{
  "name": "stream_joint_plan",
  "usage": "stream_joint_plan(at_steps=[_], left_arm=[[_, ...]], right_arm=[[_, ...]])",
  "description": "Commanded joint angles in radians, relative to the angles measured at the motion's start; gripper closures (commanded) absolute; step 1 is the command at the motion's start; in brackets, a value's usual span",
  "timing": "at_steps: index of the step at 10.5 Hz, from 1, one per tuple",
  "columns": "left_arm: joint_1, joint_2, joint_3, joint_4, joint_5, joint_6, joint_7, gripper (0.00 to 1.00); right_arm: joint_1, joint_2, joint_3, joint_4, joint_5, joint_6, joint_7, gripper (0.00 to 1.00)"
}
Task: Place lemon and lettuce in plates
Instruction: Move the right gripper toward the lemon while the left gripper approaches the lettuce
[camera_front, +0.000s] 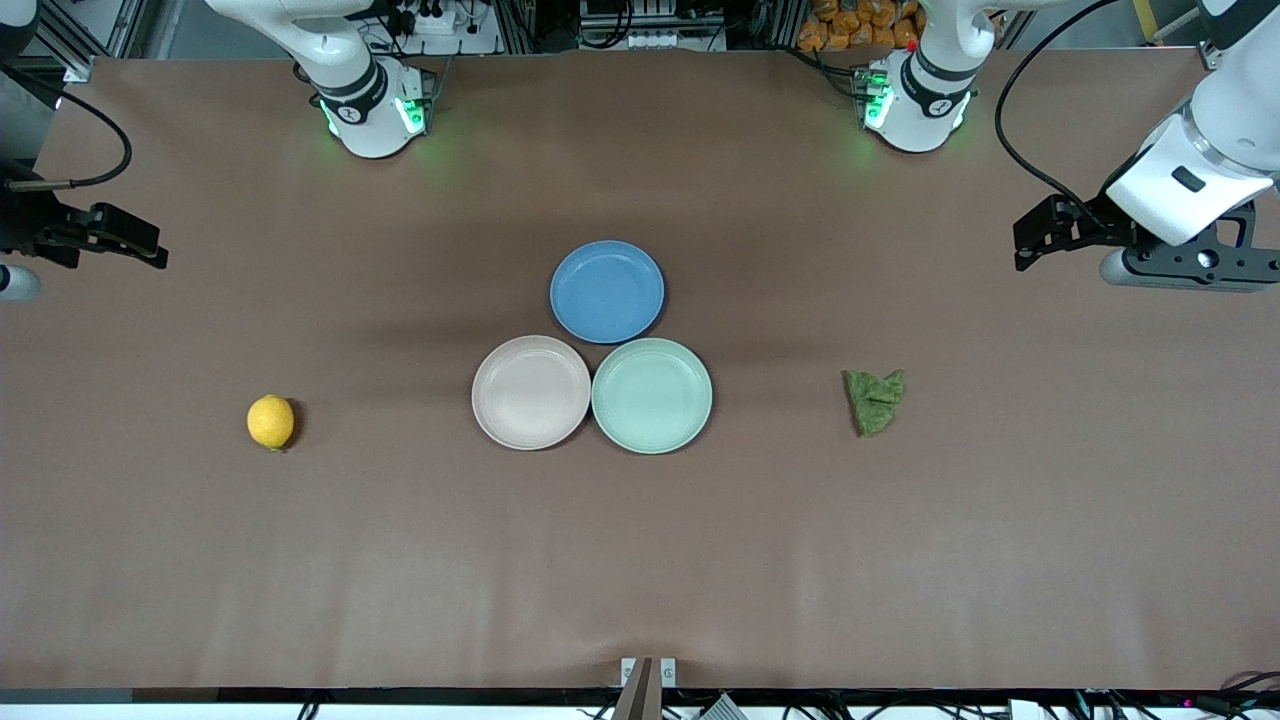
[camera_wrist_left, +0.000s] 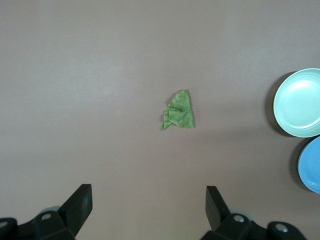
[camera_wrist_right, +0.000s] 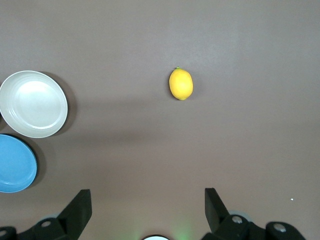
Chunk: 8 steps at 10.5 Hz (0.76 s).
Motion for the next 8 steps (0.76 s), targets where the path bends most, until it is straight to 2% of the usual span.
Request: stream_joint_plan(at_steps=[1,5,8], left_arm=[[0.004,0.004,-0.004,0.009,-0.002,0.011,0.010,0.00],[-0.004,0.016,-0.005,0.011,-0.005,0.013,-0.022,0.00],[-0.010,0.068,-0.007,0.026,-0.011,0.022,-0.051,0.00]], right_arm=[[0.003,-0.007,-0.005,0.001,0.013,0.001,0.011,0.00],[0.000,-0.007,-0.005,0.001,0.015,0.001,0.011,0.00],[-0.004,-0.002,-0.005,0.001,0.015,0.001,0.011,0.00]])
